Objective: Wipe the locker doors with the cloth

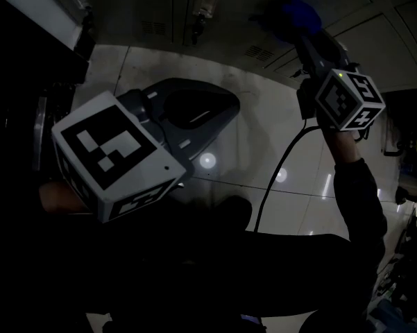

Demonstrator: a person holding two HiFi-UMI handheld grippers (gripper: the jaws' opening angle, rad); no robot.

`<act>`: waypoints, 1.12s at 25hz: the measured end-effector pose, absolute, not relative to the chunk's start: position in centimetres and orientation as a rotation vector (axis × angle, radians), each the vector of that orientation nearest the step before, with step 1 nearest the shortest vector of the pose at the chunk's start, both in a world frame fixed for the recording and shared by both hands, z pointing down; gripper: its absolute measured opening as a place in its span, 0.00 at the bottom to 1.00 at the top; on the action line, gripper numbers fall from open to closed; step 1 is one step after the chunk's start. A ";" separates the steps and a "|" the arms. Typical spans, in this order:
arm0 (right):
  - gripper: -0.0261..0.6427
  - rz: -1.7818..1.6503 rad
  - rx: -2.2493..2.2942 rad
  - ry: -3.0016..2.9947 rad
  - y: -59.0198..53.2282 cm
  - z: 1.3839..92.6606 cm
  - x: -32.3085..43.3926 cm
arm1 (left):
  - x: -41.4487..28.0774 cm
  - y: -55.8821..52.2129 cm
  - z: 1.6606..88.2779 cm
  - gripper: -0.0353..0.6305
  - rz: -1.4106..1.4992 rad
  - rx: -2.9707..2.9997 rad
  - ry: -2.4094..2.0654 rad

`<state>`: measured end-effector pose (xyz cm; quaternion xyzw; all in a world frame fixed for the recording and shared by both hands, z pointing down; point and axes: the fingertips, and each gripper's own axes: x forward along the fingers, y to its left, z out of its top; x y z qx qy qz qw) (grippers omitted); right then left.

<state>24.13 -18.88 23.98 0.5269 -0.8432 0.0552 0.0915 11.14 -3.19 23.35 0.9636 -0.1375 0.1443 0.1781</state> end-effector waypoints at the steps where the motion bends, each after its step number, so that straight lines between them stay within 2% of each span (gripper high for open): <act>1: 0.22 0.163 1.576 -2.501 -18.7 24.0 24.7 | 11.4 -3.0 23.5 0.05 0.418 2.724 -0.390; 8: 0.22 0.158 1.671 -2.444 -17.6 23.9 29.3 | 12.5 -2.0 23.7 0.05 0.463 2.726 -0.398; 15: 0.22 0.239 1.749 -2.409 -17.0 23.8 30.4 | 12.3 -1.6 22.7 0.05 0.441 2.757 -0.397; 19: 0.21 0.124 1.673 -2.421 -16.3 23.2 27.4 | 11.6 -1.5 22.4 0.05 0.424 2.758 -0.385; 28: 0.22 0.148 1.476 -2.517 -18.0 24.2 17.8 | 8.0 -2.1 21.2 0.05 0.359 2.721 -0.399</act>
